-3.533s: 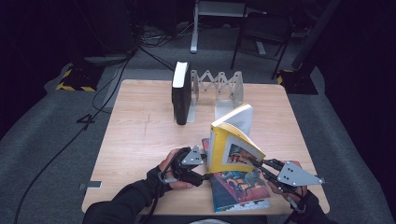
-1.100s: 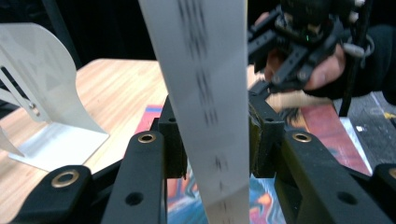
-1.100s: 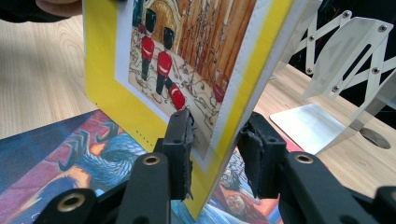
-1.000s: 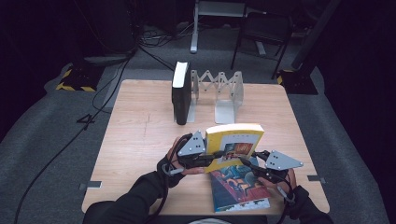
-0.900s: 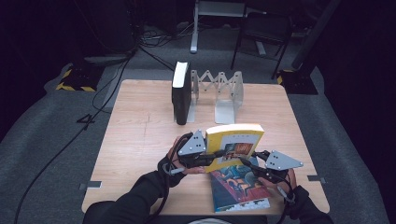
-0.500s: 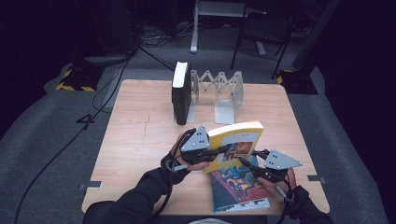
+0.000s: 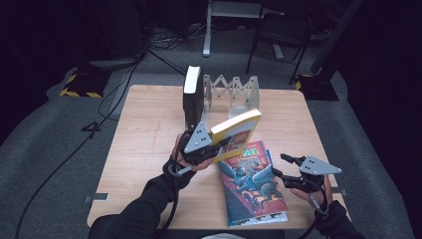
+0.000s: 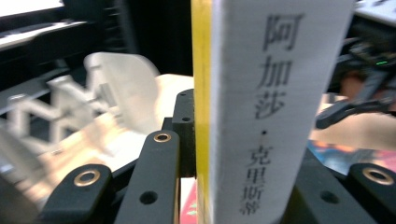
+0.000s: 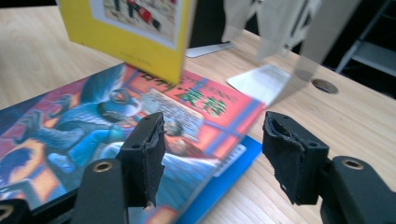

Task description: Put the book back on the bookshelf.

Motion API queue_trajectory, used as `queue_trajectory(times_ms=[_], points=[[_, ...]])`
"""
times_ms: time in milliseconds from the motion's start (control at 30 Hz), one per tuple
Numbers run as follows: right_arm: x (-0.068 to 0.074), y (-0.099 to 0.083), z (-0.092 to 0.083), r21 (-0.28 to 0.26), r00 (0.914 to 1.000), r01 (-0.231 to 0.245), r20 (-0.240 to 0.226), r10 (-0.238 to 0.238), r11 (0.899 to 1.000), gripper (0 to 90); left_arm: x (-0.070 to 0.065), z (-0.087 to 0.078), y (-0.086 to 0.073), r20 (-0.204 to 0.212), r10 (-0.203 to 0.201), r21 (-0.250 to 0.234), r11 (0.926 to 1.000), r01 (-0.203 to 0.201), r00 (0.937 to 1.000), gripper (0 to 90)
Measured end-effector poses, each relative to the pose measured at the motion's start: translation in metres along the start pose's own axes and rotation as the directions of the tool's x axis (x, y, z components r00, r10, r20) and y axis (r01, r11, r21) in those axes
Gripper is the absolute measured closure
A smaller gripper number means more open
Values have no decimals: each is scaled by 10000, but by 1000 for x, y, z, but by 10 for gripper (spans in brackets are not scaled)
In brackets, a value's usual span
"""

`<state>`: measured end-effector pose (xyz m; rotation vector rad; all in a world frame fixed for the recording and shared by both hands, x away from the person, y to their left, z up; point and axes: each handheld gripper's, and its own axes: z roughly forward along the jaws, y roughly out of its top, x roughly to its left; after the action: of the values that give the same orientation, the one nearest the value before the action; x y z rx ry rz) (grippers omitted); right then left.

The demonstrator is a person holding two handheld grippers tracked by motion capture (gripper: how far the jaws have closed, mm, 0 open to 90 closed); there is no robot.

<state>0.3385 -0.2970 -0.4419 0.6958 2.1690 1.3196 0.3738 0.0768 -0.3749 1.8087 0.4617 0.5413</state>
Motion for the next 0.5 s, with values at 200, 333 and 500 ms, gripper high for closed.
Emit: queue_trajectory(times_ms=[200, 333, 500], points=[[-3, -5, 8, 402, 9999, -142, 102, 138, 9991, 393, 22, -9, -5, -1256, -403, 42, 9991, 412, 9913, 750], [-3, -7, 9, 516, 9998, -179, 59, 176, 9985, 391, 35, -12, -12, -2292, -763, 174, 9964, 824, 9704, 751], [-5, -10, 9, 564, 9995, -302, 126, 295, 9979, 407, 47, -8, -26, -3754, -1334, 417, 9862, 1605, 9172, 751]])
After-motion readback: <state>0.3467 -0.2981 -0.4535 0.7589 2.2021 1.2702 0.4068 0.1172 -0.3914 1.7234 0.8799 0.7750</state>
